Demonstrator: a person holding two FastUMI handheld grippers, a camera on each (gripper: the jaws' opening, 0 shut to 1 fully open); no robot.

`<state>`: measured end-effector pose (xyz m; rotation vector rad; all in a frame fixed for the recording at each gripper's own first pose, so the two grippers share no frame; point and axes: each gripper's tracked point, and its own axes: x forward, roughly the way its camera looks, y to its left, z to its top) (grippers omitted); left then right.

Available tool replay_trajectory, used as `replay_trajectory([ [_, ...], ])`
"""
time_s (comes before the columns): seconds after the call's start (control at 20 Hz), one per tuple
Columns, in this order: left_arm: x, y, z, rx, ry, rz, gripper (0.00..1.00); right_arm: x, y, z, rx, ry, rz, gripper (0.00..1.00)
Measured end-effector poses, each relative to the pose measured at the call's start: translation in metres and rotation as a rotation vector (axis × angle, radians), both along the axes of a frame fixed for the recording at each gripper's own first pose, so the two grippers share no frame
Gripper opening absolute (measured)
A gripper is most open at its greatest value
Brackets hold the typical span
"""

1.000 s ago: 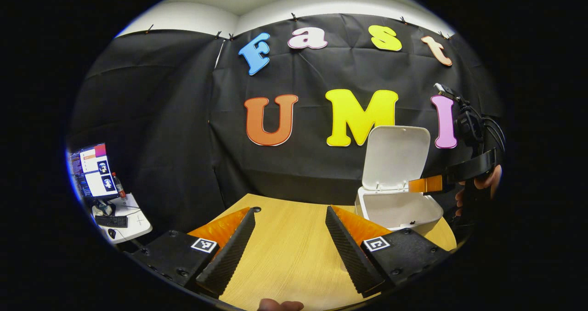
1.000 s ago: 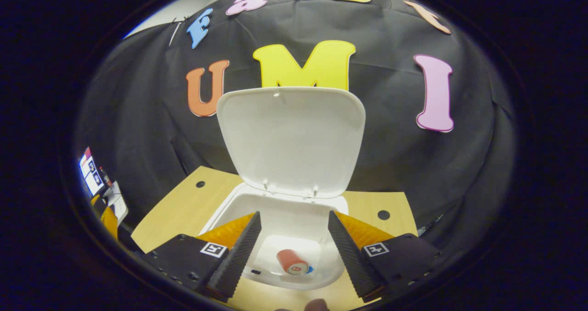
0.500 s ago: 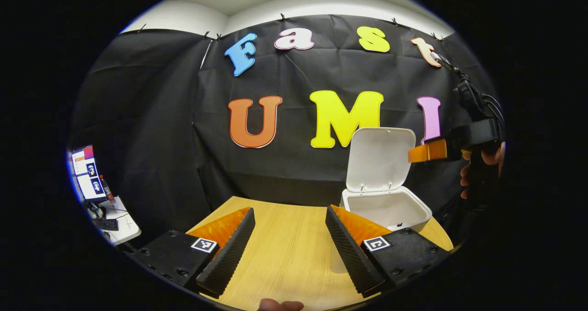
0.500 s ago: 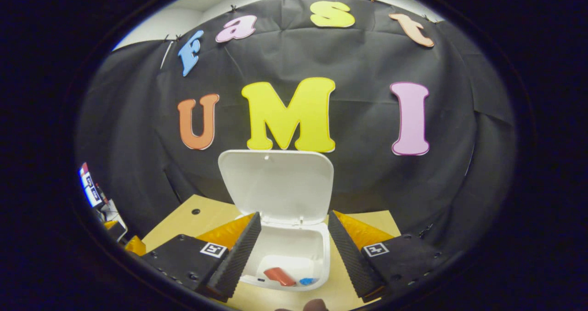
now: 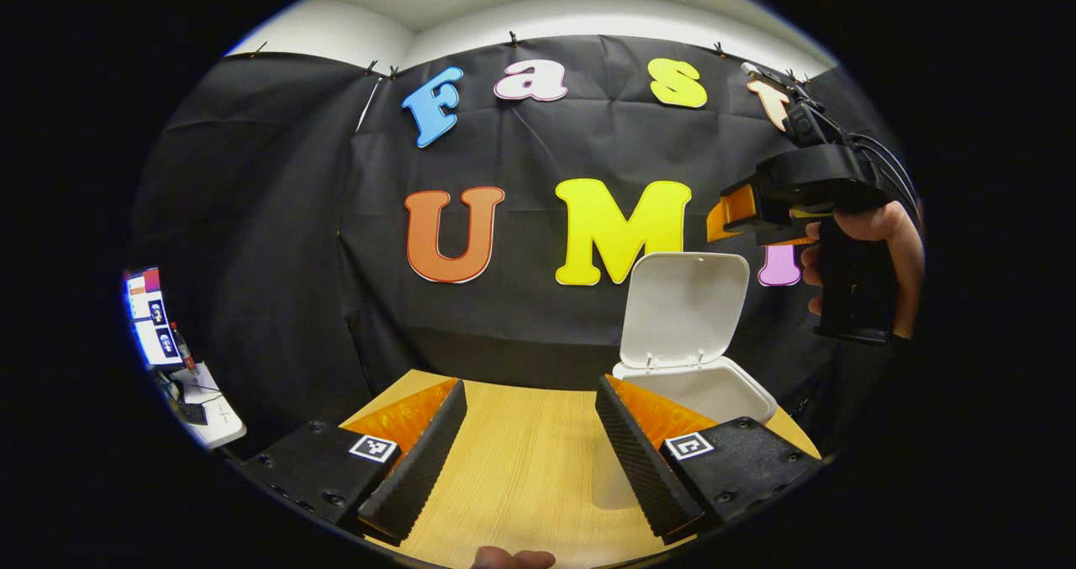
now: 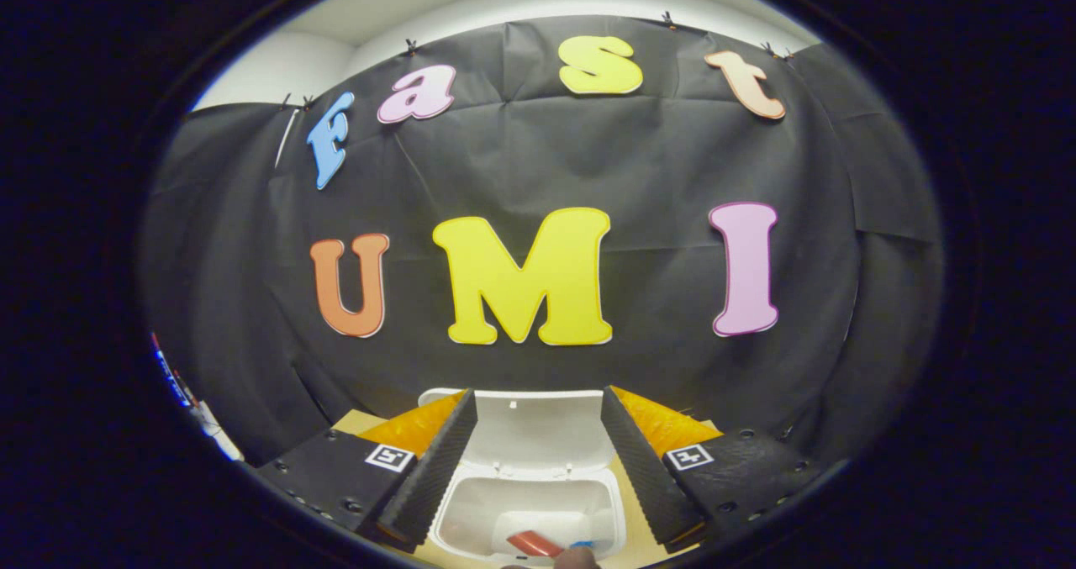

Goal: Press the lid of the desktop garbage bin to open it, pick up the crumpled paper on the desktop and throw it into the bin, then pick up the pop can on the desktop and drop it into the bin, and finally close the garbage bin lid.

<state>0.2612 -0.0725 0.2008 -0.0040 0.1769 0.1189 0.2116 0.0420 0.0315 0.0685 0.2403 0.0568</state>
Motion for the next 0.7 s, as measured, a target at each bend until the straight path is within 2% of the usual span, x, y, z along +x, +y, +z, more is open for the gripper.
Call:
replay_trajectory([
  [0.35, 0.01, 0.022, -0.002, -0.009, 0.017, 0.055, 0.99, 0.049, 0.018, -0.011, -0.035, 0.015, -0.003, 0.92],
  [0.7, 0.016, 0.022, -0.007, -0.014, 0.028, 0.055, 1.0, 0.057, 0.017, -0.03, -0.022, 0.071, -0.014, 0.93],
])
